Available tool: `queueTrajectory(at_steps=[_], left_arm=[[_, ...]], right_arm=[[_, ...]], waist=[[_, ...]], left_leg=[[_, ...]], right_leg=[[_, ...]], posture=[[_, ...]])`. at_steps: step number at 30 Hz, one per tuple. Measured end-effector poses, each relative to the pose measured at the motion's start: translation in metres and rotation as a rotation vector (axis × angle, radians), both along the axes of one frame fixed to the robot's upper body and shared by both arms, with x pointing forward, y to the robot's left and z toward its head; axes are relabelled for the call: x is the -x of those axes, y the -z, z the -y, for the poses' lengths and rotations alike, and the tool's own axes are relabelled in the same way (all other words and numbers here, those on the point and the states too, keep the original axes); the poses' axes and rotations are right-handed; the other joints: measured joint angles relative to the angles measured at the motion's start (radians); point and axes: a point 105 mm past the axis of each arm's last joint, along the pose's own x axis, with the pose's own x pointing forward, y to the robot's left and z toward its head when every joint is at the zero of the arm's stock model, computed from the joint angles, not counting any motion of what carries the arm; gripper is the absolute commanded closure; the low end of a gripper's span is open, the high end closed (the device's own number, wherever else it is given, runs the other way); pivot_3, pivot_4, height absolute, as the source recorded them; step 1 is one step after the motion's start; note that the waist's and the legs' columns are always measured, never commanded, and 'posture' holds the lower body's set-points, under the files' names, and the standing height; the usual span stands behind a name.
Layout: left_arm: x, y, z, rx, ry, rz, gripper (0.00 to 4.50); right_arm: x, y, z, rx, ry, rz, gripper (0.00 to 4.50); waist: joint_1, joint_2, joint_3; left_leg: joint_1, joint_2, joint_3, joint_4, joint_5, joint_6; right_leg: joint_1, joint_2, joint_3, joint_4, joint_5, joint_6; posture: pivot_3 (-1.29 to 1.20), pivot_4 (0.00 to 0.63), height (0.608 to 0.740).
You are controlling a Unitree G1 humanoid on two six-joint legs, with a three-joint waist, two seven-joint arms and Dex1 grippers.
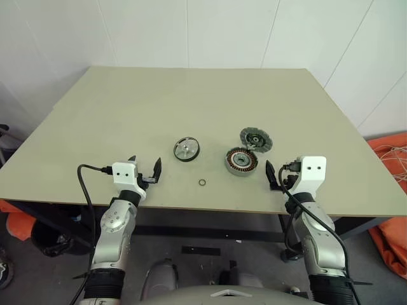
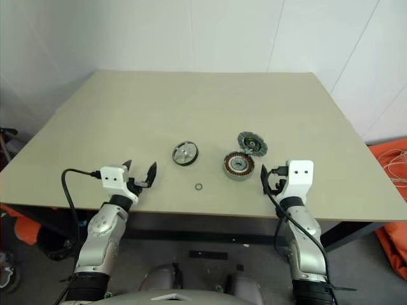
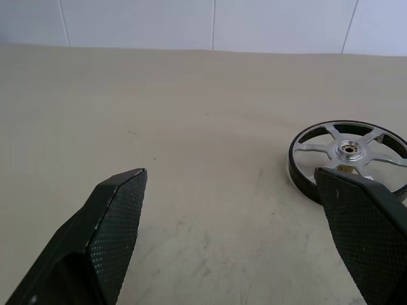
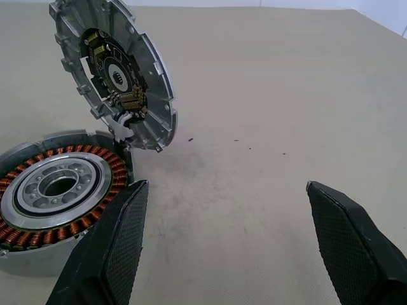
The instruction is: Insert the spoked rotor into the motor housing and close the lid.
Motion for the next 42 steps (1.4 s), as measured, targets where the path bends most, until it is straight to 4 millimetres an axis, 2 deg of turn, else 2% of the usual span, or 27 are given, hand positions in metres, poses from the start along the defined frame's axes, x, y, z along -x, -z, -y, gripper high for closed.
queueTrajectory(at_steps=[17, 24, 33, 42], left_arm=[[0.0, -0.001, -0.001, -0.022, 0.002, 0.007, 0.03], [0.0, -0.001, -0.002, -0.028, 0.006, 0.008, 0.03], [0.0, -0.001, -0.002, -0.034, 0.011, 0.007, 0.03], [0.0, -0.001, 0.0, -0.037, 0.017, 0.006, 0.03]], right_arm=[[0.002, 0.002, -0.008, 0.002, -0.069, -0.012, 0.0], [0.008, -0.015, -0.042, 0.013, -0.334, 0.001, 0.0], [0.015, -0.012, -0.061, 0.001, -0.493, -0.086, 0.0], [-0.001, -0.024, -0.081, 0.061, -0.605, -0.065, 0.0]], waist=[[0.0, 0.0, 0.0], [0.001, 0.0, 0.0], [0.002, 0.0, 0.0], [0.001, 0.0, 0.0]], left_leg=[[0.0, 0.0, 0.0, 0.0, 0.0, 0.0], [0.0, 0.0, 0.0, 0.0, 0.0, 0.0], [0.0, 0.0, 0.0, 0.0, 0.0, 0.0], [0.0, 0.0, 0.0, 0.0, 0.0, 0.0]], right_leg=[[0.0, 0.0, 0.0, 0.0, 0.0, 0.0], [0.0, 0.0, 0.0, 0.0, 0.0, 0.0], [0.0, 0.0, 0.0, 0.0, 0.0, 0.0], [0.0, 0.0, 0.0, 0.0, 0.0, 0.0]], posture=[[0.0, 0.0, 0.74], [0.0, 0.0, 0.74], [0.0, 0.0, 0.74], [0.0, 0.0, 0.74]])
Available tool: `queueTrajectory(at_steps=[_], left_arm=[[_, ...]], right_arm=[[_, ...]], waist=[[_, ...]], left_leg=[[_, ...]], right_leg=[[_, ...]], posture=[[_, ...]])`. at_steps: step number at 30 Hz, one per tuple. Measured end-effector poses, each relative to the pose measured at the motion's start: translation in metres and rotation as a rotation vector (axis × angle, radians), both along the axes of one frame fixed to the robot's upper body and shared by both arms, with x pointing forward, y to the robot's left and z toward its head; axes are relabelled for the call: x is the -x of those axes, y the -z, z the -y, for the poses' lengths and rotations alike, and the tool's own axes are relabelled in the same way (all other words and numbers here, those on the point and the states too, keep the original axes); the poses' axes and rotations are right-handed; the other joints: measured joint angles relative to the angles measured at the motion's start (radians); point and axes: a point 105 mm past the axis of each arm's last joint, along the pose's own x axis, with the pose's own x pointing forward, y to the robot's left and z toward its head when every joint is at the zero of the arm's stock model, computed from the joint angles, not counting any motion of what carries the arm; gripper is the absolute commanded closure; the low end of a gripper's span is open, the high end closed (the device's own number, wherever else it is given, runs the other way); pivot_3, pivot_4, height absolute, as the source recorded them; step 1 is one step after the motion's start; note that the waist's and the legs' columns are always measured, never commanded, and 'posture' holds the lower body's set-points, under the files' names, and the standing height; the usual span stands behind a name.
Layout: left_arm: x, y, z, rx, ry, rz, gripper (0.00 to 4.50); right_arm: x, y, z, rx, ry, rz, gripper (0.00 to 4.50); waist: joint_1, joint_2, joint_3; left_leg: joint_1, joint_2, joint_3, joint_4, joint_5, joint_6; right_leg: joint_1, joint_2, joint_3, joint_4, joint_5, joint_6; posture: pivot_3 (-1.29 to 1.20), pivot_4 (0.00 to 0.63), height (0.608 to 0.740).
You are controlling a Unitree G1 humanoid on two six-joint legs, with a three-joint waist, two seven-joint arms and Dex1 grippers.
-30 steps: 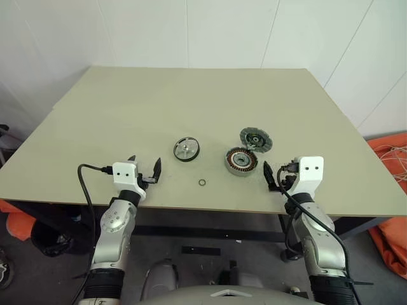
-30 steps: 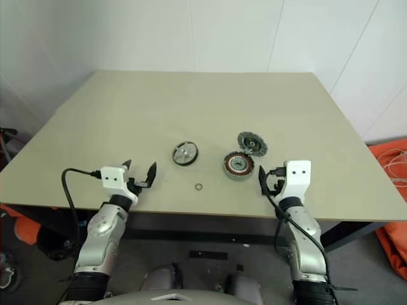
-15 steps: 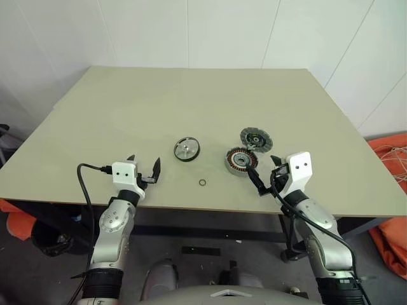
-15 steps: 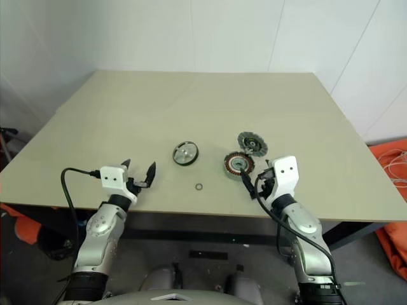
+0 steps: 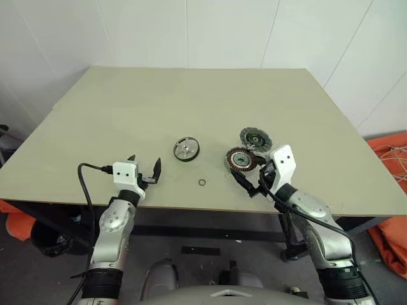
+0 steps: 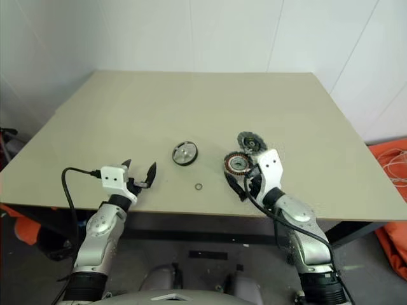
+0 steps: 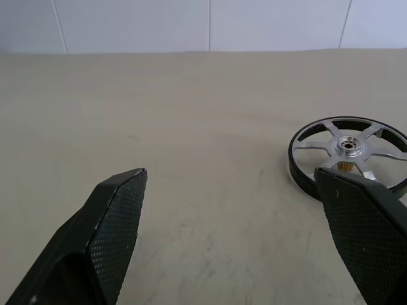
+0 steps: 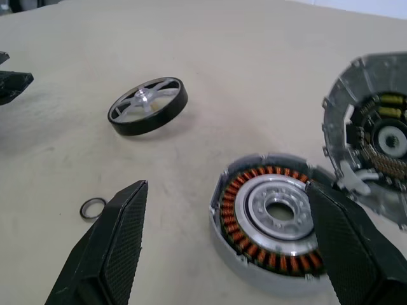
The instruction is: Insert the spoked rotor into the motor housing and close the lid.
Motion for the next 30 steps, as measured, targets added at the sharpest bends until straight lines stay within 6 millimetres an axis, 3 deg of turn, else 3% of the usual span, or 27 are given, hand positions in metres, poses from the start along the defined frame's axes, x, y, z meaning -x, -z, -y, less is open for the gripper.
queueTrajectory(at_steps=[8, 30], left_arm=[[0.0, 0.001, 0.005, -0.002, 0.01, -0.002, 0.03], [-0.001, 0.002, 0.009, 0.002, 0.018, 0.001, 0.03]], right_arm=[[-0.009, 0.002, -0.032, 0.048, -0.144, -0.033, 0.0], [-0.008, 0.038, -0.077, 0.074, -0.323, -0.205, 0.0]], waist=[[0.001, 0.0, 0.0], [0.0, 0.0, 0.0]], left_leg=[[-0.001, 0.0, 0.0, 0.0, 0.0, 0.0], [-0.001, 0.0, 0.0, 0.001, 0.0, 0.0]], right_leg=[[0.0, 0.0, 0.0, 0.0, 0.003, -0.006], [-0.001, 0.0, 0.0, 0.002, 0.004, -0.007]], posture=[[0.0, 0.0, 0.74], [0.0, 0.0, 0.74]])
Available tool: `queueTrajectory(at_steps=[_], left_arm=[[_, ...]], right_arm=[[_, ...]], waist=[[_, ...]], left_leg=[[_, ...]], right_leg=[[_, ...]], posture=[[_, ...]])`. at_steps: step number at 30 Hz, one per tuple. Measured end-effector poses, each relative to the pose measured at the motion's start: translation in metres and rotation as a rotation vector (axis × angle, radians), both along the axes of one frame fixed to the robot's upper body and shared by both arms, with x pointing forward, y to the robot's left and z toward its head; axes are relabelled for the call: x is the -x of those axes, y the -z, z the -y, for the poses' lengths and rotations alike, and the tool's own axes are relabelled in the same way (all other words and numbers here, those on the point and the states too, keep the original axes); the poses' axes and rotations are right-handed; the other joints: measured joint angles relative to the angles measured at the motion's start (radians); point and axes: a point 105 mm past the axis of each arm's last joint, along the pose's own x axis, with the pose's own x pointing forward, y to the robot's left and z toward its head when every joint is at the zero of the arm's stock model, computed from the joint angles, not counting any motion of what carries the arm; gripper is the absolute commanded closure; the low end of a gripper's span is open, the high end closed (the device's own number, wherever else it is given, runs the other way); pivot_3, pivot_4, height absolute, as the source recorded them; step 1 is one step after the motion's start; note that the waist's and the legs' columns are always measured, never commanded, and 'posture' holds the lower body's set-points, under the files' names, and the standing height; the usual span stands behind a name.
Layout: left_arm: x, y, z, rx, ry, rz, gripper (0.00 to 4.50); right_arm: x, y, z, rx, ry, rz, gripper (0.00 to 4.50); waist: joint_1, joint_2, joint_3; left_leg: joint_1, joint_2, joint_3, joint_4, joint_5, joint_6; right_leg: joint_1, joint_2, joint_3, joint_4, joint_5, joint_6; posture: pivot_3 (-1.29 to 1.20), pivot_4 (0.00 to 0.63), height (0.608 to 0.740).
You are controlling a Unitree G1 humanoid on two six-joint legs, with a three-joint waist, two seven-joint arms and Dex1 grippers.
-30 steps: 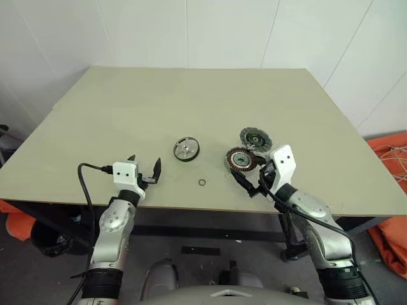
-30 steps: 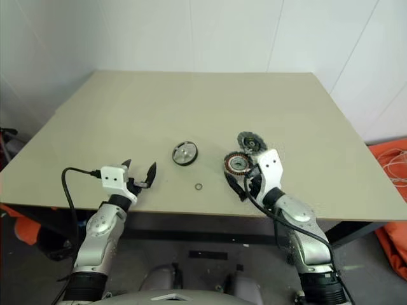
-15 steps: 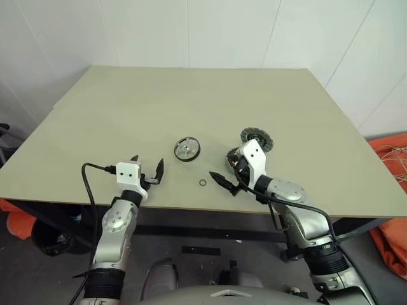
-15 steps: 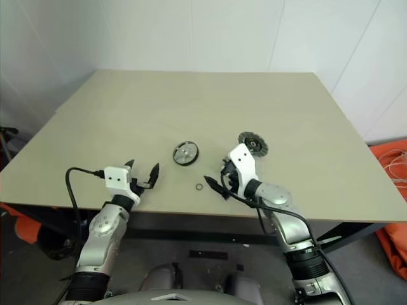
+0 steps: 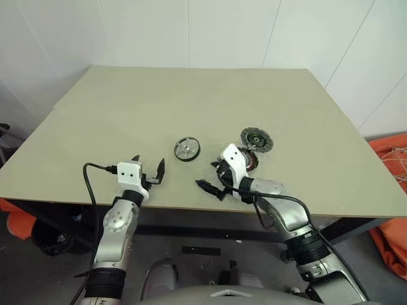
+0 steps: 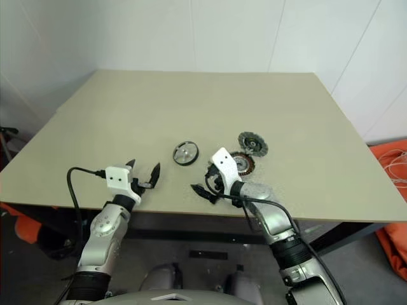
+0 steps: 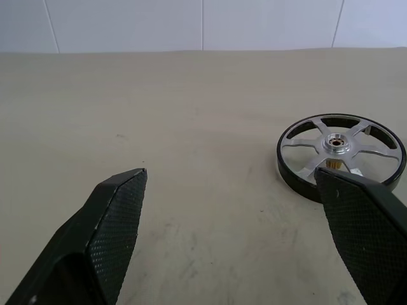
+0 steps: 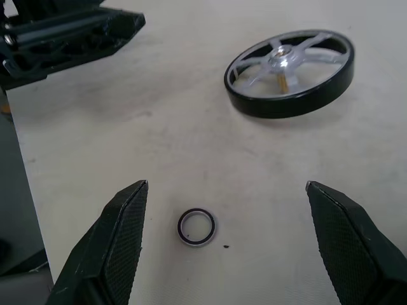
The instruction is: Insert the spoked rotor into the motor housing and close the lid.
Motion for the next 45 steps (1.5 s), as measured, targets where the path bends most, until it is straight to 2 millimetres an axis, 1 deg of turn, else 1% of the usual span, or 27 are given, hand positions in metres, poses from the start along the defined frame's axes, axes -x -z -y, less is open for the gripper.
queueTrajectory(at_steps=[6, 11, 27, 30, 36, 39, 40, 45], left_arm=[[0.0, 0.0, 0.0, 0.002, -0.001, 0.0, 0.03], [0.0, 0.0, 0.0, 0.002, -0.003, -0.001, 0.03], [0.0, 0.001, 0.002, 0.008, -0.004, 0.0, 0.03], [0.0, 0.0, 0.003, 0.01, -0.005, 0.003, 0.0], [0.0, 0.001, 0.003, 0.012, -0.006, 0.004, 0.0], [0.0, 0.001, 0.003, 0.012, -0.006, 0.004, 0.0], [0.0, 0.001, 0.003, 0.012, -0.006, 0.004, 0.0], [0.0, 0.001, 0.003, 0.012, -0.007, 0.004, 0.0]], right_arm=[[0.0, 0.001, -0.005, 0.009, -0.035, 0.002, 0.0], [0.003, 0.011, -0.008, 0.032, -0.057, -0.023, 0.0], [0.003, 0.015, -0.009, 0.099, -0.118, 0.004, 0.0], [0.002, 0.015, -0.008, 0.113, -0.125, 0.005, 0.62], [0.001, 0.015, -0.007, 0.128, -0.123, 0.011, 2.58], [0.001, 0.015, -0.007, 0.131, -0.122, 0.013, 3.64], [0.0, 0.014, -0.007, 0.131, -0.122, 0.013, 3.91], [0.0, 0.014, -0.007, 0.132, -0.121, 0.015, 3.92]], waist=[[0.0, 0.0, 0.0], [0.0, 0.0, 0.0], [0.0, 0.0, 0.0], [0.0, 0.0, 0.0], [0.0, 0.0, 0.0], [0.0, 0.0, 0.0], [0.0, 0.0, 0.0], [0.0, 0.0, 0.0]], left_leg=[[0.0, 0.0, 0.0, 0.001, 0.0, 0.0], [0.0, 0.0, 0.0, 0.002, 0.0, 0.0], [0.0, 0.0, 0.0, 0.002, 0.0, -0.001], [0.0, 0.0, 0.0, 0.002, 0.0, -0.001], [0.0, 0.0, 0.0, 0.002, 0.0, -0.001], [0.0, 0.0, 0.0, 0.002, 0.0, -0.001], [0.0, 0.0, 0.0, 0.002, 0.0, -0.001], [0.0, 0.0, 0.0, 0.002, 0.0, -0.001]], right_leg=[[0.0, 0.0, 0.0, 0.001, 0.0, 0.0], [-0.001, 0.0, 0.0, 0.003, 0.0, 0.0], [-0.002, 0.0, 0.001, 0.005, -0.001, -0.001], [-0.002, 0.0, 0.001, 0.005, -0.001, -0.001], [-0.002, 0.0, 0.001, 0.005, -0.001, -0.001], [-0.002, 0.0, 0.001, 0.005, -0.001, -0.001], [-0.002, 0.0, 0.001, 0.005, -0.001, -0.001], [-0.002, 0.0, 0.001, 0.005, -0.001, -0.001]], posture=[[0.0, 0.0, 0.74], [0.0, 0.0, 0.74], [0.0, 0.0, 0.74], [0.0, 0.0, 0.74], [0.0, 0.0, 0.74], [0.0, 0.0, 0.74], [0.0, 0.0, 0.74], [0.0, 0.0, 0.74]])
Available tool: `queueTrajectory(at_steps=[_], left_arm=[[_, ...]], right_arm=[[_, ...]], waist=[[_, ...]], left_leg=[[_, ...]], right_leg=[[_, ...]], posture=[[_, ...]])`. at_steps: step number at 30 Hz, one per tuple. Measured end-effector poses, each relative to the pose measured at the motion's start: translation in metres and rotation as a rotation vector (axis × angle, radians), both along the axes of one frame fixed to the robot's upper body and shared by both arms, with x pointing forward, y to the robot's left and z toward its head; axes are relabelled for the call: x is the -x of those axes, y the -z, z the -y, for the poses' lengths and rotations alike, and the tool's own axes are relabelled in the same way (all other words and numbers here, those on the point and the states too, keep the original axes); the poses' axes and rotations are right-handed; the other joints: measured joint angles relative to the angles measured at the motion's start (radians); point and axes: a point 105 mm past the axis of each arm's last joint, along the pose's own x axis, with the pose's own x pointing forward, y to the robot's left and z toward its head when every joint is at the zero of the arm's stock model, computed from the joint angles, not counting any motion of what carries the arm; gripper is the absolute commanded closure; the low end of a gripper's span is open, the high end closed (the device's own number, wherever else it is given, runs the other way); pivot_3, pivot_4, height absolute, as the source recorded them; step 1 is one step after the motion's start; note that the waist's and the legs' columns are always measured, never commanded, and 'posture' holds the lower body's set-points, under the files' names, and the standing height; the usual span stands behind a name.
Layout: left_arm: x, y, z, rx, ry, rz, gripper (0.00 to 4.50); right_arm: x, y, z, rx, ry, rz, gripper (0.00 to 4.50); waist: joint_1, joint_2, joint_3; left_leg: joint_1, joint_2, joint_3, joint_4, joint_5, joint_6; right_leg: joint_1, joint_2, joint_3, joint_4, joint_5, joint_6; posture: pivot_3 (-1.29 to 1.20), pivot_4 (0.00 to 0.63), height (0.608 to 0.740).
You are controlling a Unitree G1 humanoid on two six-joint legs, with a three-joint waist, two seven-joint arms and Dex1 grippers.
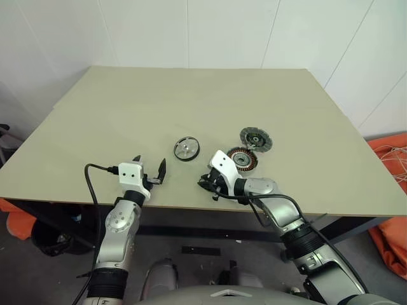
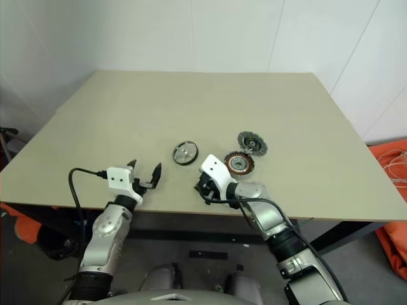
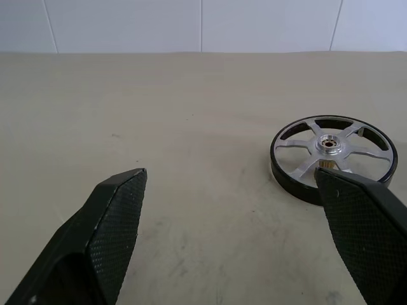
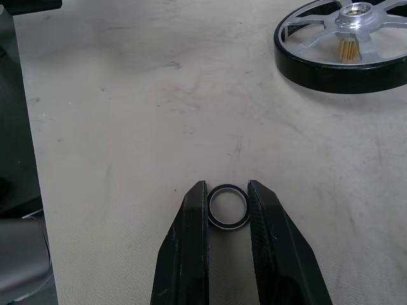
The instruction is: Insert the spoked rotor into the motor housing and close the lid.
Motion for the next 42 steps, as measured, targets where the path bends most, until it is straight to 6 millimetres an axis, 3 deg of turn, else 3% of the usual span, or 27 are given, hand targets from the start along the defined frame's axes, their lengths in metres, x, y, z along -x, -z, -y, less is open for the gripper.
queueTrajectory(at_steps=[5, 13, 21, 29, 37, 42], left_arm=[[0.0, 0.0, 0.0, -0.001, 0.0, 0.0, 0.0], [0.0, 0.0, 0.0, -0.001, 0.001, 0.0, 0.0], [0.0, 0.0, 0.0, 0.0, 0.002, 0.0, 0.0], [-0.001, -0.001, 0.001, 0.0, 0.005, 0.003, 0.0], [-0.001, -0.001, 0.002, -0.002, 0.01, 0.004, 0.0], [-0.001, -0.001, 0.002, -0.003, 0.012, 0.004, 0.0]], right_arm=[[-0.004, -0.007, 0.002, -0.008, 0.025, 0.03, 3.92], [-0.016, -0.047, 0.012, -0.032, 0.092, 0.156, 3.92], [-0.031, -0.054, 0.043, -0.014, 0.247, 0.175, 3.92], [-0.035, -0.049, 0.057, -0.026, 0.344, 0.167, 3.92], [-0.042, -0.04, 0.09, 0.003, 0.443, 0.139, 3.92], [-0.043, -0.034, 0.098, 0.019, 0.458, 0.133, 3.92]], waist=[[0.0, 0.0, 0.0], [0.0, 0.0, 0.0], [0.001, 0.0, 0.0], [0.001, 0.0, 0.0], [0.001, 0.0, 0.0], [0.0, 0.0, 0.0]], left_leg=[[0.0, 0.0, 0.0, 0.0, 0.0, 0.0], [0.0, 0.0, 0.0, 0.0, 0.0, 0.0], [0.0, 0.0, 0.0, 0.0, 0.0, 0.0], [0.0, 0.0, 0.001, 0.0, 0.0, 0.0], [0.0, 0.0, 0.001, 0.0, 0.0, 0.0], [0.0, 0.0, 0.001, 0.0, 0.0, 0.0]], right_leg=[[0.0, 0.0, 0.0, 0.0, 0.0, 0.0], [-0.001, 0.0, 0.0, 0.0, 0.0, 0.001], [-0.001, 0.0, 0.0, 0.0, 0.0, 0.0], [-0.001, 0.0, 0.0, 0.001, -0.001, 0.0], [-0.001, 0.0, 0.0, 0.001, 0.0, 0.0], [-0.001, 0.0, 0.0, 0.001, 0.0, 0.0]], posture=[[0.0, 0.0, 0.74], [0.0, 0.0, 0.74], [0.0, 0.0, 0.74], [0.0, 0.0, 0.74], [0.0, 0.0, 0.74], [0.0, 0.0, 0.74]])
